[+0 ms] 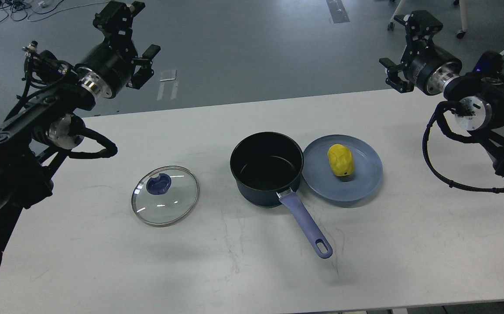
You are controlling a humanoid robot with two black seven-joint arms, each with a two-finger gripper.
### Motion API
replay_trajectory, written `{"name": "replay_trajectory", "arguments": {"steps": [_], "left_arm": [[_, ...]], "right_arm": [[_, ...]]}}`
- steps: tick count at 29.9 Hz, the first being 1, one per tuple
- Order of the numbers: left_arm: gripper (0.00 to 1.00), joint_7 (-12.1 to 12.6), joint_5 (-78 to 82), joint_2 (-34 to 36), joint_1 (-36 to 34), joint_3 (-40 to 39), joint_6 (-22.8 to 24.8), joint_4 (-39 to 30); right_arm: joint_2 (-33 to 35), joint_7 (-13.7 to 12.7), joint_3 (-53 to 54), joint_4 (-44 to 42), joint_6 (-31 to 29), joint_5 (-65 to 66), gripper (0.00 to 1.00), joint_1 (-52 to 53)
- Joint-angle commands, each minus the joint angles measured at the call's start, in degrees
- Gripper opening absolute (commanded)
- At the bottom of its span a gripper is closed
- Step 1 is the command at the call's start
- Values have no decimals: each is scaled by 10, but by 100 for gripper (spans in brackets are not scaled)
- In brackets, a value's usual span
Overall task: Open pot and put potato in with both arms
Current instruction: 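Raise the left gripper away from the lid, then reach the right gripper down to the yellow potato on the plate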
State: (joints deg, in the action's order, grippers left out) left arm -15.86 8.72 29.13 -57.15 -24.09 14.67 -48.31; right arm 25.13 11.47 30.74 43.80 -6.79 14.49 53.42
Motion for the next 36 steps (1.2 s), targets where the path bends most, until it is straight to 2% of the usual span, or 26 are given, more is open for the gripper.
{"name": "replay_trajectory", "arguments": {"steps": [1, 5, 8, 10, 12, 15, 21, 28, 36], "left_arm": [[98, 0, -16, -3, 32, -35, 21, -4], [98, 1, -21, 4, 41, -51, 70, -4], [98, 3, -22, 8, 41, -52, 76, -4], [98, 16, -24, 11, 41, -56, 76, -4], [98, 31, -29, 11, 41, -57, 75, -3], [98, 38, -33, 11, 41, -57, 74, -2], [98, 38, -32, 11, 41, -57, 71, -2], [98, 38, -31, 11, 42, -56, 72, -1], [98, 35, -29, 11, 47, -54, 70, -2]], "right_arm": [[1, 29, -38, 14, 0, 70, 100, 23], [4, 46, -81, 31, 1, 152, 100, 49], [28, 63, -110, 42, 1, 236, 100, 68], [41, 86, -134, 51, 5, 314, 100, 83], [41, 96, -151, 51, 11, 360, 100, 84], [43, 107, -172, 50, 17, 409, 100, 83], [43, 133, -267, 46, 90, 475, 100, 79], [33, 135, -356, 24, 169, 513, 100, 83], [12, 135, -393, 14, 174, 537, 100, 83]]}}
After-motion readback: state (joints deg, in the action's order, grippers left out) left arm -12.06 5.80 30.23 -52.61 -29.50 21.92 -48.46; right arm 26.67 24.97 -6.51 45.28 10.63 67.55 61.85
